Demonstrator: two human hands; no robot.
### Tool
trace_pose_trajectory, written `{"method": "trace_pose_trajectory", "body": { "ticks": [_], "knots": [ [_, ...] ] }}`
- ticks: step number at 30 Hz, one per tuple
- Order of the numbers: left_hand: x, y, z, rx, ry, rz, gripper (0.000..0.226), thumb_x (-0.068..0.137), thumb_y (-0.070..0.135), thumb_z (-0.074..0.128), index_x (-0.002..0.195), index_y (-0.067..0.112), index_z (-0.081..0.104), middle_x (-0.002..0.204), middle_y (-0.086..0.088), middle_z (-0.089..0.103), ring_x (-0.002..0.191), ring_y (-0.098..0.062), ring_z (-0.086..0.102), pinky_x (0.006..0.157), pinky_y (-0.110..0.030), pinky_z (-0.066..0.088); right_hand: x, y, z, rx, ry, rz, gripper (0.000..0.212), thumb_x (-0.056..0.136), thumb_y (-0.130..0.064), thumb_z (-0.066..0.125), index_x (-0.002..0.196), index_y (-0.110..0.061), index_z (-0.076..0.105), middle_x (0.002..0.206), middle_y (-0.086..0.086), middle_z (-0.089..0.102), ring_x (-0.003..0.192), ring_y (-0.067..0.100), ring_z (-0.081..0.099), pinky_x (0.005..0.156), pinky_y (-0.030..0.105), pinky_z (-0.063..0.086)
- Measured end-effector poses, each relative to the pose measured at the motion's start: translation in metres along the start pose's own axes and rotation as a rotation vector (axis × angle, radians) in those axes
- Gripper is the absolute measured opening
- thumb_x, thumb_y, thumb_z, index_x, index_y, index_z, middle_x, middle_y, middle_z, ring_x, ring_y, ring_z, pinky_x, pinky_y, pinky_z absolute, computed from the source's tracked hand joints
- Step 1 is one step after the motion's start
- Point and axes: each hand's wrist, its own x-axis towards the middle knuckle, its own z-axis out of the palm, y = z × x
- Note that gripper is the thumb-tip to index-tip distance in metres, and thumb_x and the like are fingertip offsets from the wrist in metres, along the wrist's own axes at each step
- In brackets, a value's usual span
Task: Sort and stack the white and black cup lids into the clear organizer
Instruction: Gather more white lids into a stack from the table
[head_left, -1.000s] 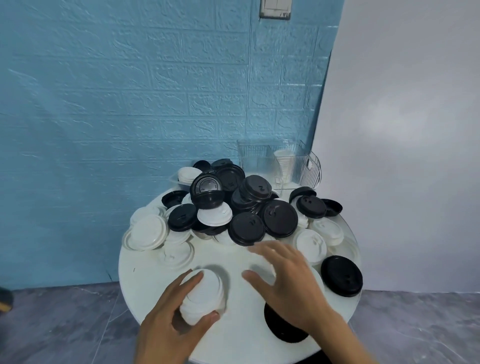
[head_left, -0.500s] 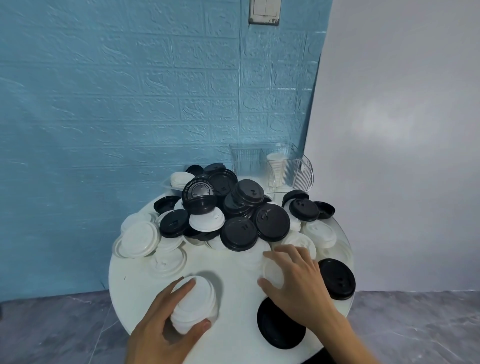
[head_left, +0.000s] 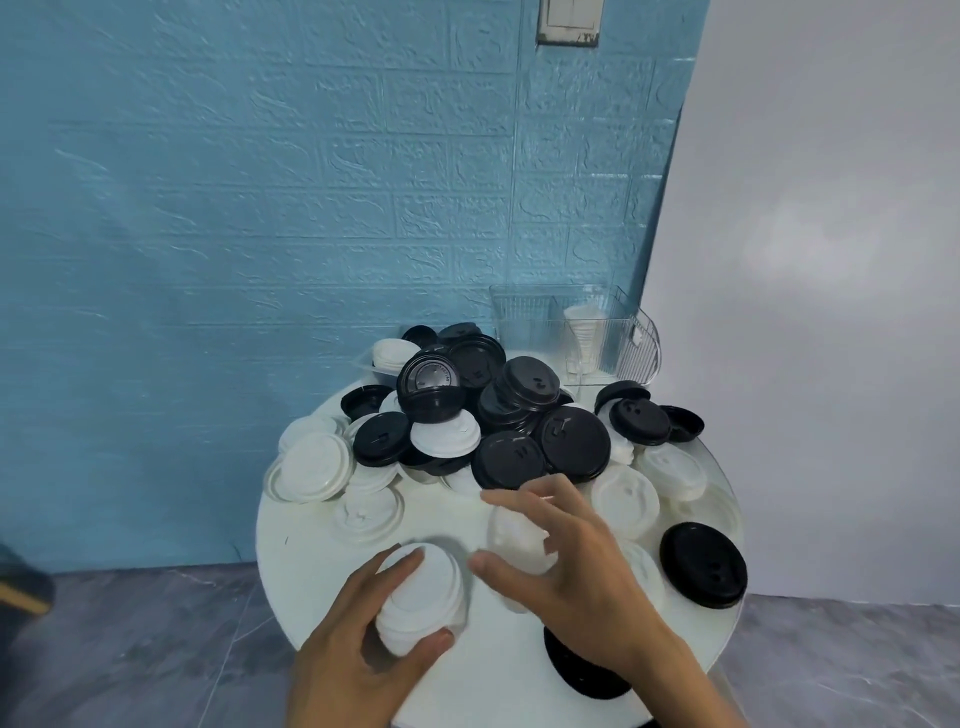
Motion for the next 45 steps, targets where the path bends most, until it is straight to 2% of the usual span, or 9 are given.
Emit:
{"method": "trace_pose_trajectory", "body": {
  "ticks": [9, 14, 18, 21, 26, 30, 34, 41, 45],
  "knots": [
    [-0.001, 0.003, -0.001, -0.04, -0.005, -0.186, 0.087, 0.051, 0.071, 0.084, 0.128, 0.071, 0.043, 0.127, 0.045, 0.057, 0.117, 0.027, 0.047, 0.081, -0.002, 0.042, 0.014, -0.032, 0.051, 0.318, 0.131, -0.085, 0.045, 0.072, -0.063, 0.081, 0.105, -0.04, 0.06, 0.113, -0.012, 0.056, 0.114, 0.011, 0.057, 0.09, 0.014, 0.044],
    [0.0, 0.009, -0.003, -0.019, 0.009, -0.213, 0.094, 0.047, 0.076, 0.08, 0.124, 0.082, 0.027, 0.125, 0.059, 0.042, 0.11, 0.034, 0.043, 0.075, -0.005, 0.042, 0.02, -0.032, 0.059, 0.449, 0.219, -0.088, 0.048, 0.074, -0.063, 0.079, 0.108, -0.035, 0.06, 0.115, -0.008, 0.055, 0.115, 0.021, 0.057, 0.092, 0.034, 0.052],
    [0.002, 0.012, -0.003, -0.076, 0.02, -0.2, 0.122, 0.043, 0.069, 0.085, 0.141, 0.074, 0.013, 0.123, 0.052, 0.054, 0.106, 0.025, 0.057, 0.081, -0.018, 0.051, 0.017, -0.035, 0.065, 0.402, 0.073, -0.101, 0.037, 0.084, -0.054, 0.074, 0.11, -0.044, 0.049, 0.128, -0.017, 0.051, 0.128, 0.011, 0.05, 0.098, 0.021, 0.043],
    [0.003, 0.015, -0.003, -0.095, 0.036, -0.176, 0.128, 0.046, 0.067, 0.084, 0.146, 0.072, 0.004, 0.124, 0.049, 0.057, 0.106, 0.022, 0.06, 0.08, -0.019, 0.051, 0.008, -0.03, 0.062, 0.355, -0.018, -0.111, 0.041, 0.084, -0.054, 0.074, 0.109, -0.045, 0.043, 0.141, -0.023, 0.045, 0.134, 0.004, 0.045, 0.101, 0.027, 0.043],
    [0.004, 0.012, -0.003, -0.114, 0.017, -0.168, 0.117, 0.047, 0.068, 0.082, 0.14, 0.077, 0.013, 0.13, 0.045, 0.056, 0.116, 0.015, 0.06, 0.091, -0.028, 0.055, -0.004, -0.02, 0.052, 0.129, -0.066, -0.149, 0.051, 0.075, -0.055, 0.077, 0.112, -0.047, 0.043, 0.139, -0.027, 0.041, 0.125, -0.004, 0.048, 0.094, 0.019, 0.045],
    [0.002, 0.012, -0.003, -0.111, 0.016, -0.155, 0.113, 0.044, 0.069, 0.08, 0.137, 0.079, 0.016, 0.13, 0.043, 0.056, 0.117, 0.008, 0.062, 0.092, -0.029, 0.056, -0.003, -0.015, 0.059, 0.144, -0.136, -0.136, 0.053, 0.08, -0.055, 0.075, 0.127, -0.049, 0.052, 0.145, -0.031, 0.037, 0.129, -0.008, 0.045, 0.101, 0.008, 0.036],
    [0.001, 0.014, -0.004, -0.115, 0.006, -0.164, 0.106, 0.046, 0.066, 0.075, 0.137, 0.077, 0.024, 0.132, 0.033, 0.061, 0.117, 0.002, 0.065, 0.094, -0.032, 0.057, 0.003, -0.016, 0.07, 0.155, -0.182, -0.129, 0.048, 0.083, -0.058, 0.071, 0.128, -0.045, 0.06, 0.146, -0.031, 0.039, 0.131, -0.011, 0.044, 0.106, 0.014, 0.038],
    [0.002, 0.007, -0.002, -0.147, -0.016, -0.109, 0.095, 0.049, 0.056, 0.077, 0.14, 0.049, 0.049, 0.142, 0.028, 0.057, 0.131, 0.011, 0.052, 0.107, -0.016, 0.044, -0.001, -0.011, 0.079, 0.133, -0.223, -0.101, 0.045, 0.085, -0.057, 0.066, 0.126, -0.039, 0.064, 0.142, -0.035, 0.04, 0.139, -0.015, 0.032, 0.114, 0.026, 0.037],
    [0.004, 0.002, 0.001, -0.123, 0.001, -0.104, 0.095, 0.048, 0.057, 0.078, 0.139, 0.05, 0.049, 0.134, 0.042, 0.054, 0.123, 0.019, 0.052, 0.092, 0.003, 0.038, -0.003, -0.012, 0.075, 0.134, -0.277, -0.105, 0.039, 0.089, -0.052, 0.064, 0.126, -0.038, 0.06, 0.146, -0.037, 0.035, 0.146, -0.015, 0.017, 0.116, 0.032, 0.036]
  ]
}}
